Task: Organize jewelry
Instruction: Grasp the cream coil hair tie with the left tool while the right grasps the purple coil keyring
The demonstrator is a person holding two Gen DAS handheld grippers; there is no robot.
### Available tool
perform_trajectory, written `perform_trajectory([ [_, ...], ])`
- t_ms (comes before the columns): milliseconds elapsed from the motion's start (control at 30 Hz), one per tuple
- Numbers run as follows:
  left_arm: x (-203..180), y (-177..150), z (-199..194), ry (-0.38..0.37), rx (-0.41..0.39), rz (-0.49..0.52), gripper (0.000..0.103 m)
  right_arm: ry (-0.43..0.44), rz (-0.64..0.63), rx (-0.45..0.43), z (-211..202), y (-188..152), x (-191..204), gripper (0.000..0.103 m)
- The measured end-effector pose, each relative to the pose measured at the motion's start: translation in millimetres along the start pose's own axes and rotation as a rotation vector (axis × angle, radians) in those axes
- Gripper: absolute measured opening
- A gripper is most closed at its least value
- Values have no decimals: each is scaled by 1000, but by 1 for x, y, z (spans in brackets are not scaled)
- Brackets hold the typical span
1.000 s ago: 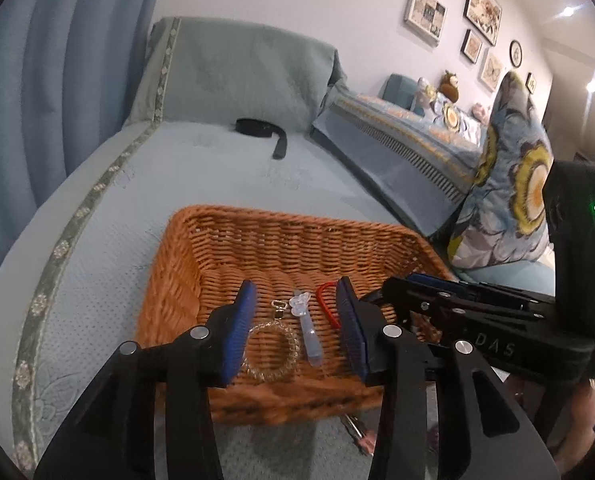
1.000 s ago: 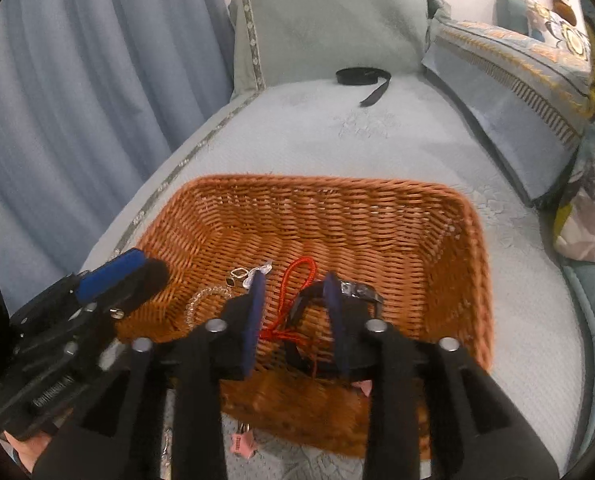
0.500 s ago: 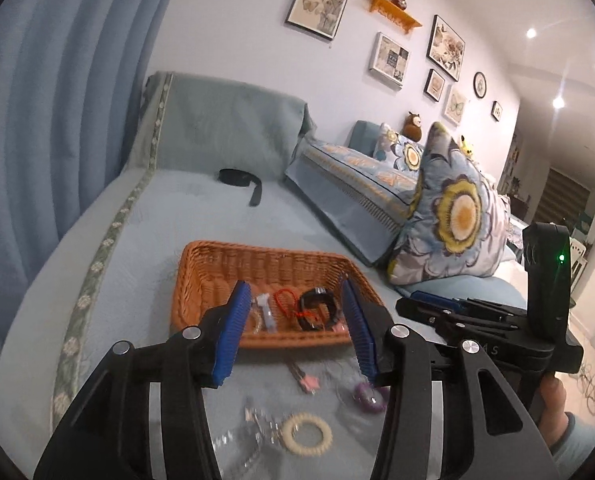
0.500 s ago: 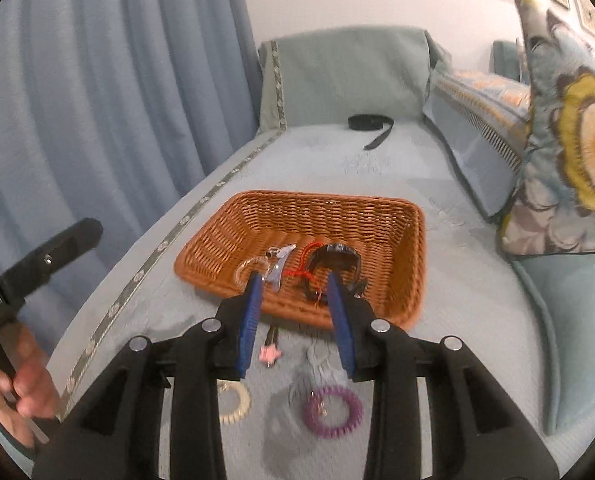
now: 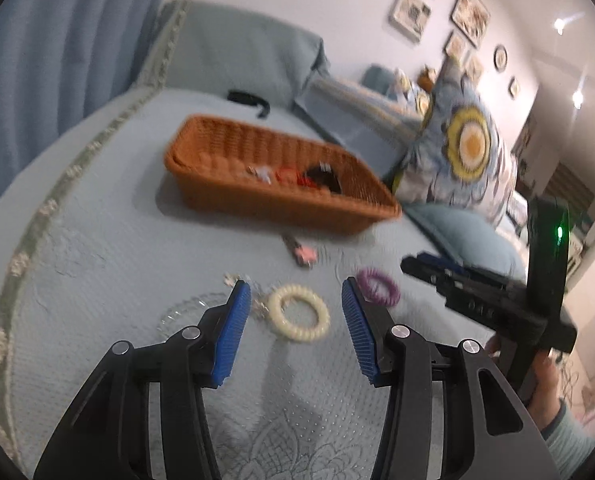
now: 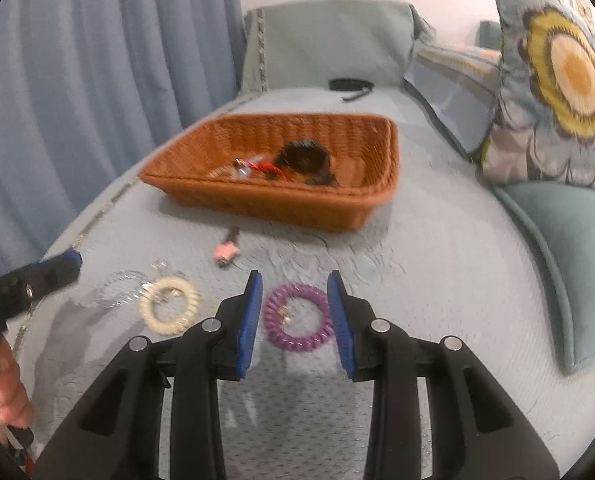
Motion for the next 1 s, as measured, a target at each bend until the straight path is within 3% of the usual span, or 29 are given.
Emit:
perform_trajectory([
  [233, 2, -20, 36, 73, 92, 1, 44, 15, 78, 83, 23, -14, -19, 31],
  [500, 5, -24, 46, 103, 106, -16, 43, 5, 70, 135, 37, -16, -15, 30],
  [700, 3, -25, 57, 152, 112, 7, 35, -23, 45, 151, 39, -16, -10, 30],
  [767, 3, -24, 59, 159, 111, 7, 32, -23, 36, 152, 39, -16, -10, 26],
  [833, 4, -24, 59, 166, 107, 2, 15, -22, 20, 152, 39, -17, -7, 14],
  [1000, 5, -25, 57, 141, 109, -8, 11, -19, -1, 147, 33, -19, -3, 10],
])
Point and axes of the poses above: each gripper's, at about its wrist camera, not at the fingertips, and z roughly the way its jaws point, x to its left, y to its top, the point moved 4 cm from there along z, roughly the way its jaws point, and after that the axes turned 10 degrees about -z, right-handed, at the moved point
